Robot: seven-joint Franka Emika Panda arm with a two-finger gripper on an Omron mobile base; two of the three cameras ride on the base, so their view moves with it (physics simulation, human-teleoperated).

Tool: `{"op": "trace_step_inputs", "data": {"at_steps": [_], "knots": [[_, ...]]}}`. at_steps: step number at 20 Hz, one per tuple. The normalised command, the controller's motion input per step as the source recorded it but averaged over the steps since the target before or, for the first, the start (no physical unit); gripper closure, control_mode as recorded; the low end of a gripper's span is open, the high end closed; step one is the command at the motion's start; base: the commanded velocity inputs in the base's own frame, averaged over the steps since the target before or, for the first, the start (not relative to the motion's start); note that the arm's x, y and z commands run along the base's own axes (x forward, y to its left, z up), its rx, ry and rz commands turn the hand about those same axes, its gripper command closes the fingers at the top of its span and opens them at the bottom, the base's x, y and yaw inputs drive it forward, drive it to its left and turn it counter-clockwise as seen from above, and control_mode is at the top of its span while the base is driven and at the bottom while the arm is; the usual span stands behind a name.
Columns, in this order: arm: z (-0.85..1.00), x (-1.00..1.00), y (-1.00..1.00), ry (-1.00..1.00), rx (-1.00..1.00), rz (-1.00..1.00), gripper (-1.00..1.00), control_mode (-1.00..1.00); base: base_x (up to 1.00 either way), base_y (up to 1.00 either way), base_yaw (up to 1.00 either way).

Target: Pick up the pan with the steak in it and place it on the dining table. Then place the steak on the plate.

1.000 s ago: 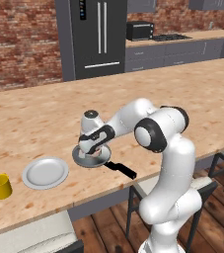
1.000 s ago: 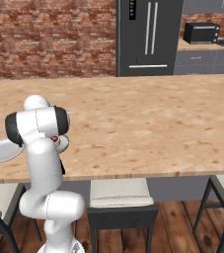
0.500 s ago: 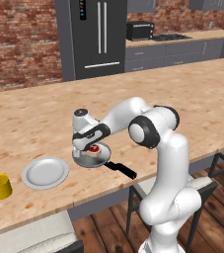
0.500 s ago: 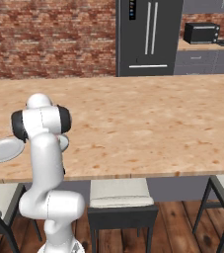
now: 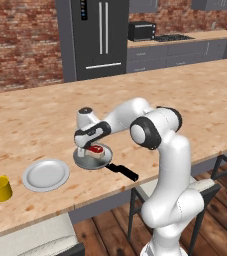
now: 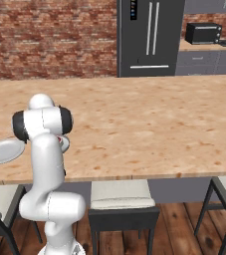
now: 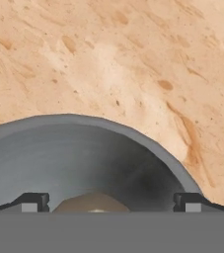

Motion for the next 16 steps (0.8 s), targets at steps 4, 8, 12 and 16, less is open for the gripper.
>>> {"op": "trace_step_inputs", "data": {"at_steps": [4, 8, 12, 16], "knots": [[0.04, 0.04, 0.0, 0.0, 0.0, 0.0, -1.0, -1.0, 0.0, 0.0, 0.0], [0.24, -0.05, 0.0, 0.01, 0.0, 0.0, -1.0, -1.0, 0.0, 0.0, 0.0], [0.17, -0.06, 0.02, 0.01, 0.0, 0.0, -1.0, -1.0, 0.0, 0.0, 0.0], [0.02, -0.26, -0.22, 0.02, 0.0, 0.0, -1.0, -1.0, 0.0, 0.0, 0.0]]}}
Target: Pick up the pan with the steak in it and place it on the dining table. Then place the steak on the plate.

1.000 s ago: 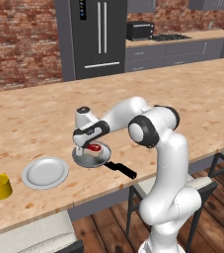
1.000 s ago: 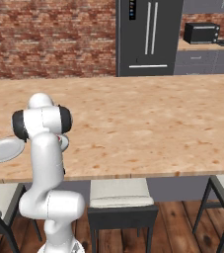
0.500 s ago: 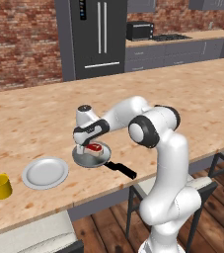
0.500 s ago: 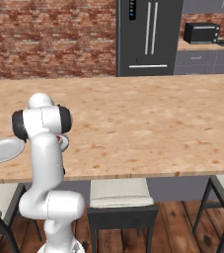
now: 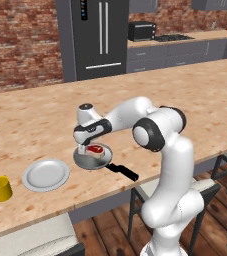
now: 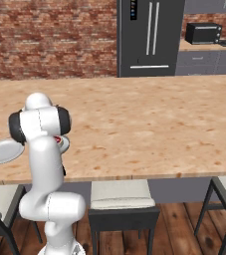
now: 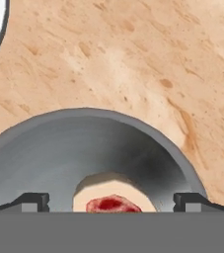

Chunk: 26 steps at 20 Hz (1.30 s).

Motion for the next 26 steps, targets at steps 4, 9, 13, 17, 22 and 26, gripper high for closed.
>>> {"op": "trace_step_inputs", "data": {"at_steps": [4, 9, 13, 17, 22, 26], "knots": [[0.0, -0.11, -0.38, 0.03, 0.01, 0.0, -1.0, -1.0, 0.0, 0.0, 0.0], [0.0, -0.02, -0.13, 0.0, 0.0, 0.0, -1.0, -1.0, 0.0, 0.0, 0.0], [-0.08, 0.08, 0.0, 0.02, 0.0, 0.0, -1.0, -1.0, 0.0, 0.0, 0.0], [-0.2, 0.09, 0.0, 0.05, 0.0, 0.0, -1.0, -1.0, 0.0, 0.0, 0.0], [-0.25, 0.1, 0.0, 0.06, 0.0, 0.0, -1.0, -1.0, 0.0, 0.0, 0.0], [-0.39, -0.05, 0.0, 0.07, -0.06, 0.0, -1.0, -1.0, 0.0, 0.0, 0.0]]}}
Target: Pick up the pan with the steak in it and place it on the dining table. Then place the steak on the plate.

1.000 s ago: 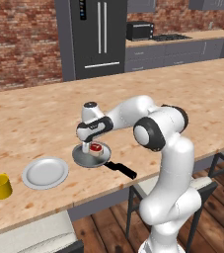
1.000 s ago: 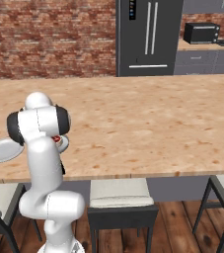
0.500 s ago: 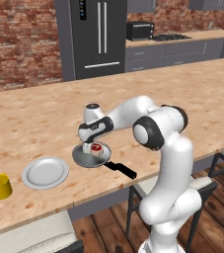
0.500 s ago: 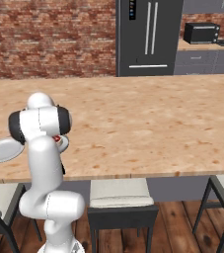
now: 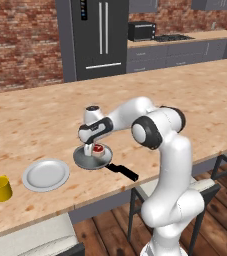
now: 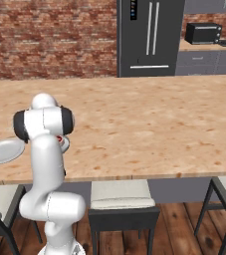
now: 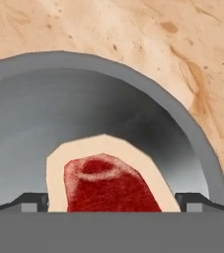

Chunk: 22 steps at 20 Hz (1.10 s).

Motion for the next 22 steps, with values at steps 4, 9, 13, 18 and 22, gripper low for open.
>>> {"op": "trace_step_inputs", "data": {"at_steps": [4, 9, 13, 18, 22], "knots": [[-0.24, -0.09, 0.0, 0.04, -0.04, 0.0, 1.0, -1.0, 0.0, 0.0, 0.0], [0.18, -0.02, 0.0, 0.0, 0.0, 0.0, 1.0, -1.0, 0.0, 0.0, 0.0], [0.5, -0.09, 0.08, 0.0, 0.0, 0.0, 1.0, -1.0, 0.0, 0.0, 0.0], [0.31, -0.41, 0.36, 0.0, 0.0, 0.0, 1.0, -1.0, 0.0, 0.0, 0.0], [0.08, -0.7, 0.49, 0.0, 0.0, 0.0, 1.0, -1.0, 0.0, 0.0, 0.0]]}}
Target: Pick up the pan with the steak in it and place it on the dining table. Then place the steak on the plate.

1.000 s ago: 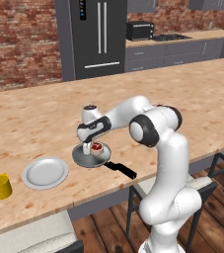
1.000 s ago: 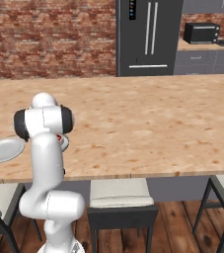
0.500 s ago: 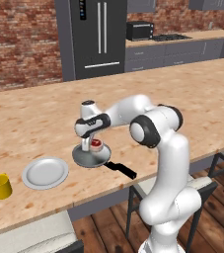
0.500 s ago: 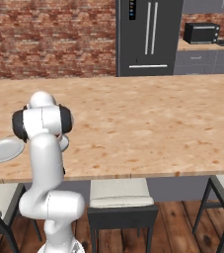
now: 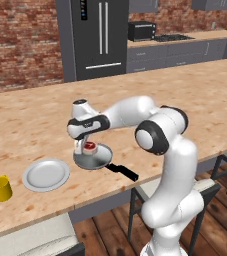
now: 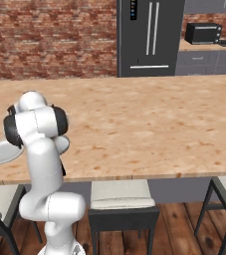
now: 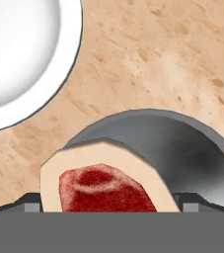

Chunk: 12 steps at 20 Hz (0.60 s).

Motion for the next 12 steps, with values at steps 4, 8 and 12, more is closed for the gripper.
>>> {"op": "trace_step_inputs", "data": {"at_steps": [4, 8, 12], "knots": [[0.01, -0.66, 0.55, -0.01, 0.02, 0.0, 1.0, -1.0, 0.0, 0.0, 0.0], [0.0, -0.41, 0.67, -0.03, 0.02, 0.0, 1.0, -1.0, 0.0, 0.0, 0.0], [0.0, -0.3, 0.7, -0.05, 0.03, 0.0, 1.0, -1.0, 0.0, 0.0, 0.0]]}}
